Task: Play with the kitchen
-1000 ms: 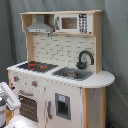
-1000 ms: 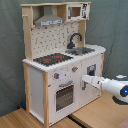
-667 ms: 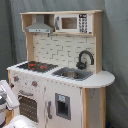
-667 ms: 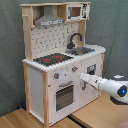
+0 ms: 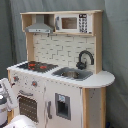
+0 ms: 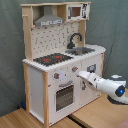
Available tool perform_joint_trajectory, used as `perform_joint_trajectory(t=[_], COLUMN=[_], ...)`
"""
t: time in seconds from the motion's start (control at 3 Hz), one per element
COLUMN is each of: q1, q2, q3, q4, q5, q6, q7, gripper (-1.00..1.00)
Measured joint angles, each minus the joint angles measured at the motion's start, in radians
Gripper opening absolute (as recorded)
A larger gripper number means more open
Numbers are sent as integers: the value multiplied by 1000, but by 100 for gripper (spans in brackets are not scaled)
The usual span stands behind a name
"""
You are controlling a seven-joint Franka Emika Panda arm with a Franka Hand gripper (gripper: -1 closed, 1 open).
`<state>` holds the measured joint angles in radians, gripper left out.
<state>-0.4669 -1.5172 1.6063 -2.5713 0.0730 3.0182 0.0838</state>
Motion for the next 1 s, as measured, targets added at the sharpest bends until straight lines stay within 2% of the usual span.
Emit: perform_joint_trajectory(t=[0.33, 1.0], q1=[-9, -13], q2=[-14, -15], q3=[18, 68], q4=[-1, -8], q5=[0, 0], q6=[20, 21], q7=[147, 349], gripper=[100, 100])
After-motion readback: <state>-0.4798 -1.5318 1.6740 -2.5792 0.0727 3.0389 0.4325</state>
